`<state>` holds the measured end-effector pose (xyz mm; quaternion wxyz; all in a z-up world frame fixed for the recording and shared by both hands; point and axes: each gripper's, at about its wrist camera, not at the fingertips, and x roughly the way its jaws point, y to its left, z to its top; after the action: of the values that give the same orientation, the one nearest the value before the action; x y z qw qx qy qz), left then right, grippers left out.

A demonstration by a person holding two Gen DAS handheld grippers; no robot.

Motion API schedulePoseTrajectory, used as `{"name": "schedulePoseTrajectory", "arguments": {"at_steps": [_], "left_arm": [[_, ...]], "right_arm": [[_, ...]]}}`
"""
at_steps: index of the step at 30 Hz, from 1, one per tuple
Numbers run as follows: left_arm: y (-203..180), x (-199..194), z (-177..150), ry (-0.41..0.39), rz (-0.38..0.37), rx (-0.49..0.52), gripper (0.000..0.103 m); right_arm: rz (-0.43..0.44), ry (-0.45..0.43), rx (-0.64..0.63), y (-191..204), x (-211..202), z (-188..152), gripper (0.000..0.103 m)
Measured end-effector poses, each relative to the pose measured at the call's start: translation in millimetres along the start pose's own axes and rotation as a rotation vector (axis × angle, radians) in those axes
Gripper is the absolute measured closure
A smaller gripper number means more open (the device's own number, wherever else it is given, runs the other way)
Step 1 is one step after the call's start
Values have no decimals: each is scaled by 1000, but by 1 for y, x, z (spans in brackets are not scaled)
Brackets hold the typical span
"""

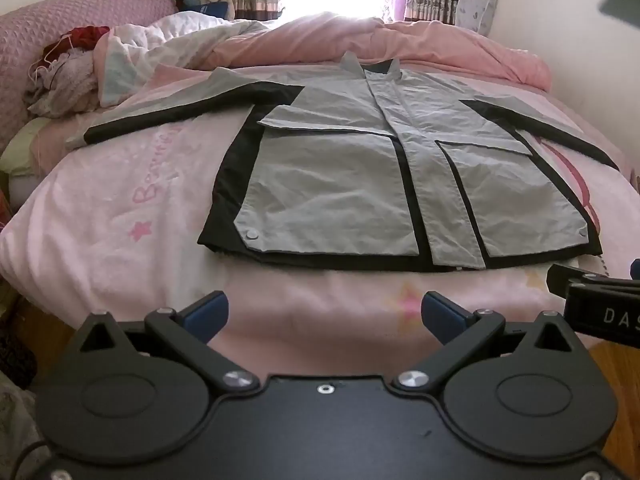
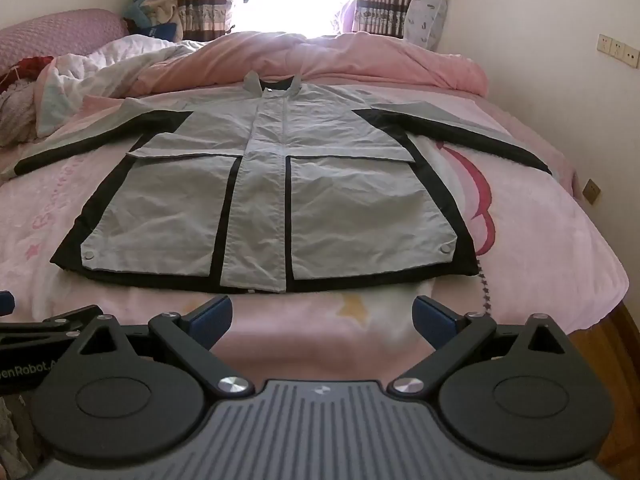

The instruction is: Fold large clothes

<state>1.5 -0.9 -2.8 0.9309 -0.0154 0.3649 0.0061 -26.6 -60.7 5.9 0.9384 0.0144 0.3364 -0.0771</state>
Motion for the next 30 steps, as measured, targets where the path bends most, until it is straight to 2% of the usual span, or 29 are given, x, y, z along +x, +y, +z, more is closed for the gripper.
{"name": "schedulePoseTrajectory", "arguments": {"at_steps": [30], "left_arm": [[1,5,1,19,-15,2,0]], "right_arm": [[-1,20,5,0,9,-3,0]]}}
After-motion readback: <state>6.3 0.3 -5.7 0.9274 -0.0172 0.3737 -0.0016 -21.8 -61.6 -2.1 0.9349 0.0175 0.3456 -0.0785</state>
